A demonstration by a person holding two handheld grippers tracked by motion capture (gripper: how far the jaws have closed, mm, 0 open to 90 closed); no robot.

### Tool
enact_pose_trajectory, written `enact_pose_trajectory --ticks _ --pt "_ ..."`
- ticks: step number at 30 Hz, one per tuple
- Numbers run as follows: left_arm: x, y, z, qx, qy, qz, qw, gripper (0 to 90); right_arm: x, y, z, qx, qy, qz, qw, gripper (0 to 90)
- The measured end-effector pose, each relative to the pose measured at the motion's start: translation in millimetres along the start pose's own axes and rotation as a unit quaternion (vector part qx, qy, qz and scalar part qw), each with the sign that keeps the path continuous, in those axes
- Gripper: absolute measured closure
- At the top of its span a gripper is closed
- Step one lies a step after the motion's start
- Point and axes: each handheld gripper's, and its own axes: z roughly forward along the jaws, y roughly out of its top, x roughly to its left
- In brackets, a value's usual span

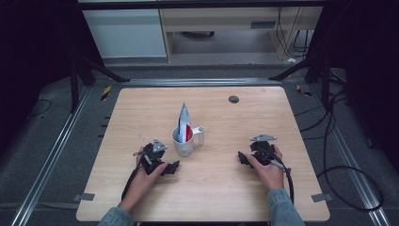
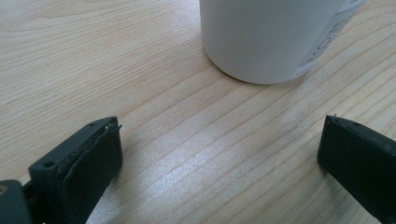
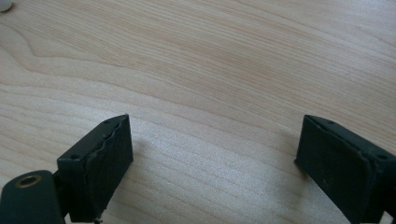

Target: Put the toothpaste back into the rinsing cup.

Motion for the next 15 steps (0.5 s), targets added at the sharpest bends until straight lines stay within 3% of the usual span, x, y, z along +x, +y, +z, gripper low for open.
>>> enact_pose_trajectory --ticks 5,15 --pt "0.0 0.0 0.0 0.000 0.000 0.000 1.0000 0.0 -6.1 -4.2 0.2 -0.013 -0.004 0.008 0.9999 6.1" --pt "-0.2 0.2 0.1 0.001 0.000 0.001 1.0000 0.0 -8.1 -5.8 -0.1 -0.007 -0.047 0.046 0.9978 1.9"
